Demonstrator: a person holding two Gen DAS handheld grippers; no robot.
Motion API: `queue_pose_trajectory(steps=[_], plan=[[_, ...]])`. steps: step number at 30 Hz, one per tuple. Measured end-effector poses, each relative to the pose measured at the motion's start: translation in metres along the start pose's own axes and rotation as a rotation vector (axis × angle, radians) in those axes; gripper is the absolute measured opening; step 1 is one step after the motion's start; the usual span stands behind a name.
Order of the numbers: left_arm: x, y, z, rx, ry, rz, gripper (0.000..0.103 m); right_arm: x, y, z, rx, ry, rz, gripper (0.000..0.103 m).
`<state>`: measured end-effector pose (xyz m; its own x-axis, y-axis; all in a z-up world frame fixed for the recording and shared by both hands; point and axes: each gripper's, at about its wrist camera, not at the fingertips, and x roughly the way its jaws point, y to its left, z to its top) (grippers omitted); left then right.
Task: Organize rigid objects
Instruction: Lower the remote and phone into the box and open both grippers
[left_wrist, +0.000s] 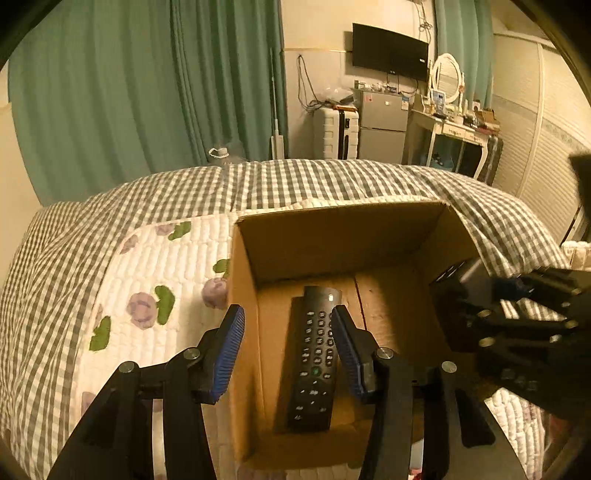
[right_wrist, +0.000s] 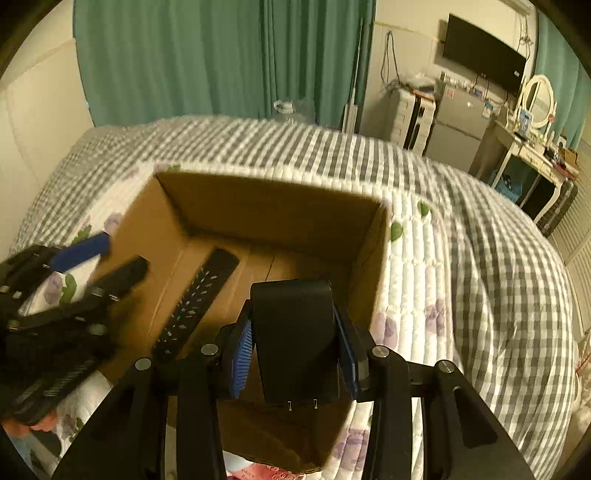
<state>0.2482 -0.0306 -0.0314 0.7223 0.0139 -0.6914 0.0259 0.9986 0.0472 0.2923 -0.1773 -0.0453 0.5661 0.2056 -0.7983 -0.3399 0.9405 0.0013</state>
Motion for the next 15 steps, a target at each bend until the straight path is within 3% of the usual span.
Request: queue_pose_trajectory(steps=[5,6,7,8,15], plan=[[-0.017,0.006,-0.005,-0.004,-0.005,-0.008,0.052,0.011,0.005,-0.002,0.011,0.034,0.018,0.041],[-0.022,0.007,-0.006,-0.006,-0.006,-0.013,0.055,0.008,0.005,-0.002,0.017,0.022,0.015,0.044],[-0.027,0.008,-0.007,-0.008,-0.003,-0.019,0.059,0.002,0.004,-0.001,0.029,0.007,0.004,0.053],[-0.031,0.009,-0.009,-0.01,0.006,-0.026,0.068,-0.005,0.003,-0.001,0.041,-0.004,-0.006,0.06],[-0.09,0.02,-0.021,-0.043,-0.011,-0.013,0.094,-0.08,0.0,-0.006,0.049,-0.072,-0.065,0.064]])
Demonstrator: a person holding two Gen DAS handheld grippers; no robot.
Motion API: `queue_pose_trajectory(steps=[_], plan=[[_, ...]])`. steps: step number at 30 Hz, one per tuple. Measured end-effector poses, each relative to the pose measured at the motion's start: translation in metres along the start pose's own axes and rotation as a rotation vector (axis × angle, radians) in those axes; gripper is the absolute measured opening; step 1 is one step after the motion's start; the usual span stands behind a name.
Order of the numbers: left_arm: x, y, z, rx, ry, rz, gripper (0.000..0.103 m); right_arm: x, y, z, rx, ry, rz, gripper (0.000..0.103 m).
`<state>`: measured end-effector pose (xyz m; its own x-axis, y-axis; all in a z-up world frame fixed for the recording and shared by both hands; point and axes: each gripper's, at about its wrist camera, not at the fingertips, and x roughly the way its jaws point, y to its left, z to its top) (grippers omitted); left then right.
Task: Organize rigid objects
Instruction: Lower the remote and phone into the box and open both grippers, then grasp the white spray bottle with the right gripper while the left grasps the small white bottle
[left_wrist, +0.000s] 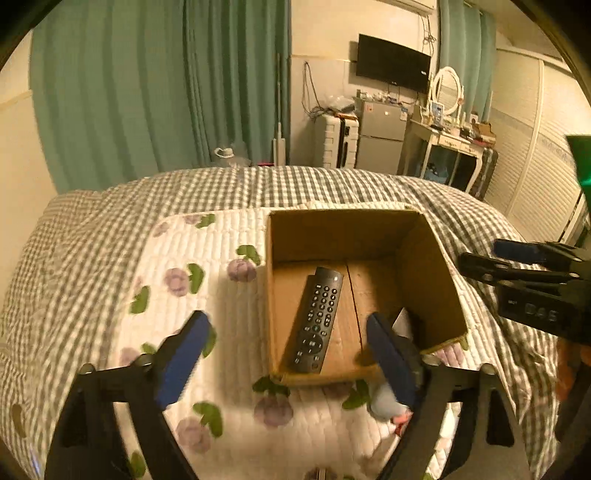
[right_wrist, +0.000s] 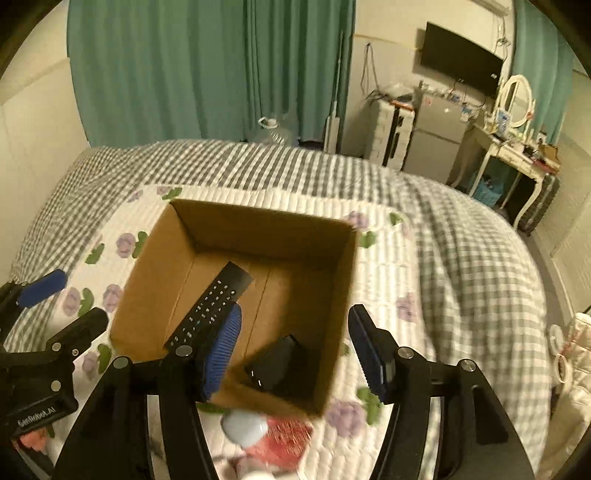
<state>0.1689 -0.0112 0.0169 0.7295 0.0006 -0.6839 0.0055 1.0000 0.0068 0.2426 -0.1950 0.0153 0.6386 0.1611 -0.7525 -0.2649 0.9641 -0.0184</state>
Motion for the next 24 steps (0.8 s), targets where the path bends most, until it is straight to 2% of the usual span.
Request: queue_pose_trajectory(steps=[2,5,12,14,18,24], plan=[[-0.017,0.003,-0.005,-0.004,-0.003,0.0,0.095,-0.025,-0.001,-0.007,-0.004,-0.014,-0.027,0.074],[-0.041,0.006,-0.014,-0.013,-0.01,0.004,0.099,-0.061,-0.002,-0.024,0.03,-0.041,-0.038,0.082],[-0.074,0.011,-0.051,-0.005,-0.016,0.014,0.101,-0.102,0.012,-0.077,0.038,-0.032,-0.055,0.085],[-0.073,0.01,-0.064,0.011,-0.005,0.025,0.101,-0.102,0.022,-0.095,0.015,-0.017,-0.055,0.085],[-0.064,0.011,-0.099,0.043,0.024,0.079,0.101,-0.09,0.045,-0.128,-0.048,0.016,0.001,0.085],[-0.043,0.029,-0.142,0.027,0.076,0.106,0.101,-0.043,0.086,-0.172,-0.162,0.111,0.062,0.085]])
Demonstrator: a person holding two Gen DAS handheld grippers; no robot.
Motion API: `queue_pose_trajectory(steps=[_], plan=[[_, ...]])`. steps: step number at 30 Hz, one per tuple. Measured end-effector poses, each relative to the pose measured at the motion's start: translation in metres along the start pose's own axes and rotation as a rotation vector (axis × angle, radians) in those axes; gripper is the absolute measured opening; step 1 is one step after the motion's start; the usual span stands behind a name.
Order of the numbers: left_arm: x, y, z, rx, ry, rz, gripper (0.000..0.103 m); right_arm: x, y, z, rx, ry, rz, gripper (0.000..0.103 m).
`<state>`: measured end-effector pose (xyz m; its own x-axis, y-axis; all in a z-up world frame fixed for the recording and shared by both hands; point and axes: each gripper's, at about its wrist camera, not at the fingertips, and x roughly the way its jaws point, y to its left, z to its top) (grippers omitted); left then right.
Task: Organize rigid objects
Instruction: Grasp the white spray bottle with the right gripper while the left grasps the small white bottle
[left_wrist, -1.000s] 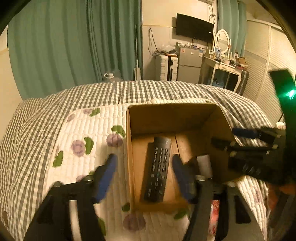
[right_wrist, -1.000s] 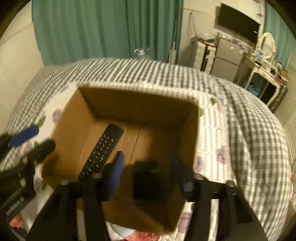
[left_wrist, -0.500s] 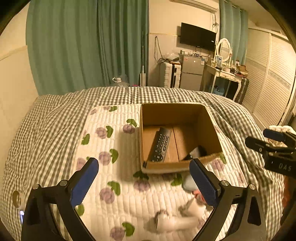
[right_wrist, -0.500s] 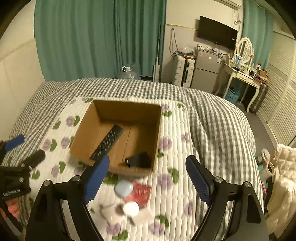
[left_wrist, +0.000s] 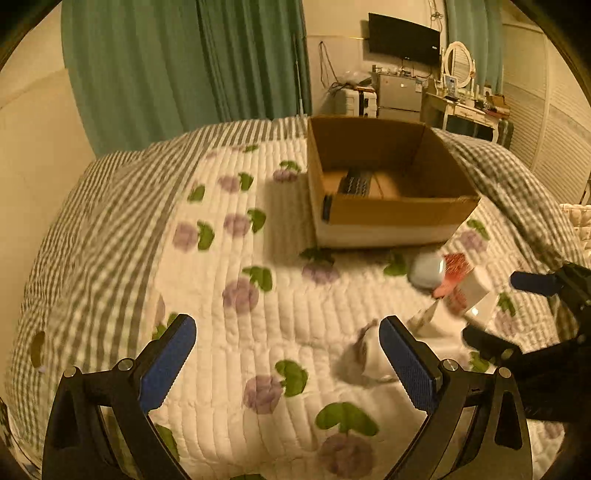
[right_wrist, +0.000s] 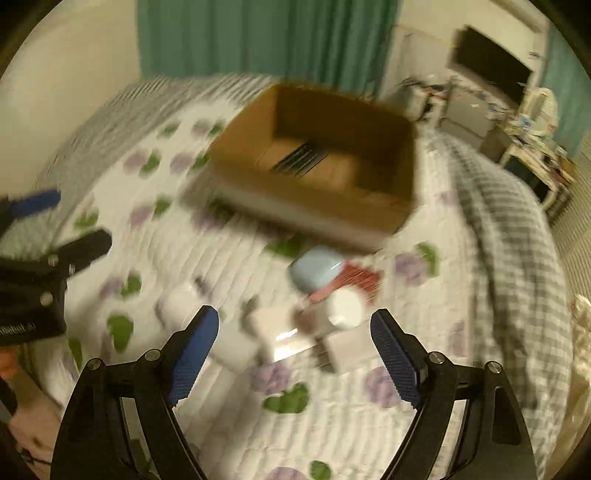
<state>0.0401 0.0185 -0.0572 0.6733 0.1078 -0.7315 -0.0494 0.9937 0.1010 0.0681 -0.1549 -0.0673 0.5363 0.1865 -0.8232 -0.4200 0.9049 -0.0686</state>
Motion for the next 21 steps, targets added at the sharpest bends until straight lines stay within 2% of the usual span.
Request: queue_pose_trajectory(steps=[6,8,11,18,21], plan=[[0.031,0.02,-0.015,-0.064,0.07,-0.007,0.101,0.034,0.032,-0.011,-0.081,0.031,0.1,0.084],[0.035,0.024,-0.016,-0.068,0.077,0.012,0.101,0.044,0.045,-0.011,-0.123,0.043,0.137,0.077],[0.038,0.029,-0.018,-0.078,0.079,0.023,0.101,0.06,0.062,-0.012,-0.176,0.074,0.154,0.069],[0.041,0.031,-0.018,-0.078,0.088,0.044,0.101,0.078,0.07,-0.011,-0.197,0.095,0.185,0.067],[0.04,0.031,-0.016,-0.075,0.086,0.051,0.101,0.078,0.067,-0.01,-0.177,0.074,0.195,0.058]])
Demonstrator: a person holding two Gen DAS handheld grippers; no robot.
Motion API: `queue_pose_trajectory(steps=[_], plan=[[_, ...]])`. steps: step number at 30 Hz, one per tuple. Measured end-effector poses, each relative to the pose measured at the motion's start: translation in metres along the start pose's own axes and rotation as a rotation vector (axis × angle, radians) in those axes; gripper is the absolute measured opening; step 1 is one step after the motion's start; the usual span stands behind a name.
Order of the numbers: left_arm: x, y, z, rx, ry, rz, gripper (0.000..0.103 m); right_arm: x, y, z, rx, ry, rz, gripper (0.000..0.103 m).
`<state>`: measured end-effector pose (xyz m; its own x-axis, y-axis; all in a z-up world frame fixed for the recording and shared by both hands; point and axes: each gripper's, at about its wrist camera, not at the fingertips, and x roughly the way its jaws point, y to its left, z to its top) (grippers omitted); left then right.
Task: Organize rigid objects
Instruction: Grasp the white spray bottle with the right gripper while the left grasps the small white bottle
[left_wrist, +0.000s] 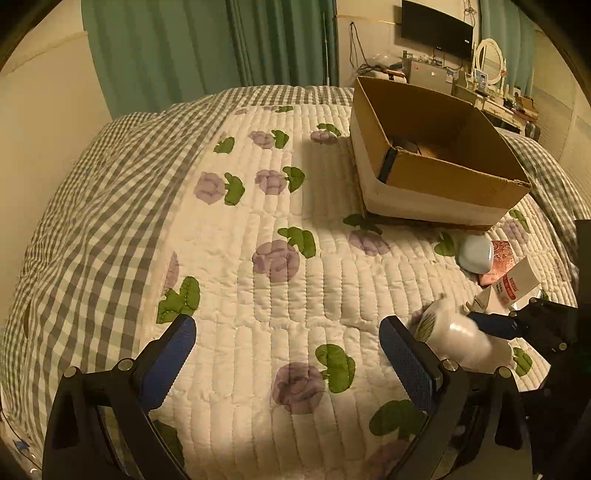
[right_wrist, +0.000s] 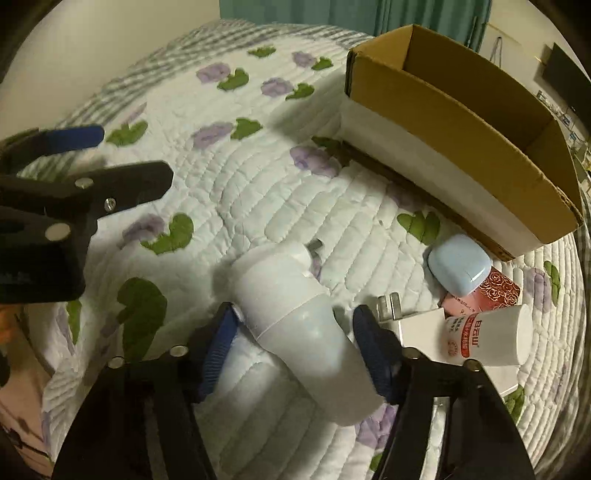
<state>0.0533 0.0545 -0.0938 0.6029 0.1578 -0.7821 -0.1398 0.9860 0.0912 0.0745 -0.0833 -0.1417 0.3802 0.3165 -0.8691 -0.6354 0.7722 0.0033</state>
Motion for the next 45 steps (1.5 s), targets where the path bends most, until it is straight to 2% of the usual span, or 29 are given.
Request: queue_pose_trajectory(steps=[2,6,11,14,21,25,29,31,33,35,37,38,39,45], plan=[[-0.002,0.0,0.002,-0.004,0.0,-0.003,0.101,-0.007,-0.003,0.002,0.032,-0.022,-0.003,0.049],[-0.009,-0.011,0.011,0.005,-0.02,-0.013,0.101,-0.044,-0.021,0.004,0.116,-0.09,0.01,0.049],[-0.024,-0.044,0.024,0.028,-0.061,-0.071,0.101,-0.099,-0.064,0.013,0.227,-0.156,-0.079,0.049],[-0.025,-0.071,0.028,0.036,-0.058,-0.13,0.101,-0.121,-0.098,0.007,0.295,-0.153,-0.176,0.049],[-0.01,-0.144,0.028,0.122,-0.023,-0.202,0.101,-0.119,-0.168,-0.03,0.468,-0.092,-0.292,0.049],[0.006,-0.176,0.026,0.149,0.027,-0.243,0.101,-0.11,-0.183,-0.039,0.509,-0.061,-0.28,0.049],[0.022,-0.203,0.021,0.218,0.068,-0.25,0.099,-0.102,-0.187,-0.04,0.517,-0.046,-0.283,0.049],[0.029,-0.214,0.02,0.246,0.085,-0.243,0.093,-0.098,-0.19,-0.042,0.525,-0.043,-0.283,0.049],[0.036,-0.222,0.021,0.26,0.097,-0.242,0.079,-0.096,-0.194,-0.044,0.539,-0.039,-0.283,0.049],[0.043,-0.226,0.023,0.262,0.103,-0.247,0.072,-0.095,-0.198,-0.046,0.554,-0.04,-0.281,0.049],[0.047,-0.228,0.026,0.256,0.113,-0.275,0.059,-0.095,-0.203,-0.048,0.569,-0.04,-0.283,0.049],[0.047,-0.228,0.027,0.257,0.113,-0.292,0.045,-0.096,-0.202,-0.049,0.572,-0.04,-0.284,0.049],[0.045,-0.229,0.027,0.263,0.103,-0.31,0.039,-0.096,-0.204,-0.049,0.575,-0.04,-0.284,0.049],[0.023,-0.226,0.031,0.283,0.059,-0.322,0.038,-0.105,-0.2,-0.048,0.568,-0.057,-0.291,0.049]])
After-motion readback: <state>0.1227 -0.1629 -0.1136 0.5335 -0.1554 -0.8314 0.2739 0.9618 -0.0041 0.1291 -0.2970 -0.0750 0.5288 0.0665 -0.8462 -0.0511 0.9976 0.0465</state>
